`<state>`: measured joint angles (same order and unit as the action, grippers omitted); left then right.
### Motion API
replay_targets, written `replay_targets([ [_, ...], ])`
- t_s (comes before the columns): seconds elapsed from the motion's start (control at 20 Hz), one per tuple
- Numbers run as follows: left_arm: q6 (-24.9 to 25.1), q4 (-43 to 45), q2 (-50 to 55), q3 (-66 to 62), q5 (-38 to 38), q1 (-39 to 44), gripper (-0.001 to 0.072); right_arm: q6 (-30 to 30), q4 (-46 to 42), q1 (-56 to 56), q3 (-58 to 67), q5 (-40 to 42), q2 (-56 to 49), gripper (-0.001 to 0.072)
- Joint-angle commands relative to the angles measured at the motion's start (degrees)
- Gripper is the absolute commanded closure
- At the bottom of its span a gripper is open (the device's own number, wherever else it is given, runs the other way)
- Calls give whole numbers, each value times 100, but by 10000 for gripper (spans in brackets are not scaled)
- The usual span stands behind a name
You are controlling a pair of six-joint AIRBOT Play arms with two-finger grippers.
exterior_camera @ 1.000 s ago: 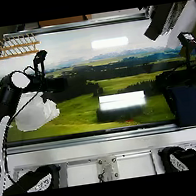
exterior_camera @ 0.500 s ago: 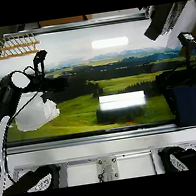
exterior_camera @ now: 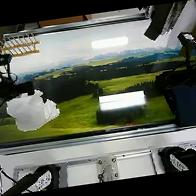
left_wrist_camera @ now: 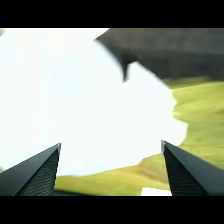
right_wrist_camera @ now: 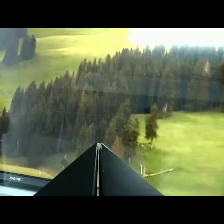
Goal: Fold the clothes and pants, and hang the long-sleeved shirts on hangers.
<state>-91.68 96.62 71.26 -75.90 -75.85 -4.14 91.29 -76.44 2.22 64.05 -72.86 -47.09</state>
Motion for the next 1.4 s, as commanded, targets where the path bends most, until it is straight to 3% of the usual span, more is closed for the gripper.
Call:
replay_targets([
  [0.0, -254, 531, 0, 739, 227, -588, -5, 2, 0, 7, -2, 0, 4, 697],
  [0.25, -293, 542, 0, 1720, 1143, -444, -3, 2, 0, 7, -2, -2, 4, 696],
  [0.3, -341, 546, -2, 1740, 1235, -372, 142, 2, 0, 7, -2, 0, 4, 696],
  [0.4, -334, 538, -2, 1650, 1357, -199, 661, 2, 0, 7, -2, 0, 4, 696],
  [0.45, -328, 535, -2, 1488, 1335, -87, 703, 2, 0, 7, -2, 0, 4, 696],
  [0.55, -291, 520, -50, 870, 1239, 350, 703, 0, -2, 7, -2, 0, 4, 696],
  [0.75, 330, 520, -479, -575, 1392, 2055, 702, -210, -153, 4, -2, 0, 4, 696],
  [1.05, 1119, 527, -966, -1088, 1707, 4616, 702, -216, 407, 4, -2, 197, 17, 696],
  [1.2, 1228, 527, -826, -1086, 1292, 4763, 702, -212, 411, 2, 2, 402, 22, 701],
  [1.35, 1226, 476, -501, -1088, 1366, 4240, 702, -212, 411, 2, 2, 411, 20, 701],
])
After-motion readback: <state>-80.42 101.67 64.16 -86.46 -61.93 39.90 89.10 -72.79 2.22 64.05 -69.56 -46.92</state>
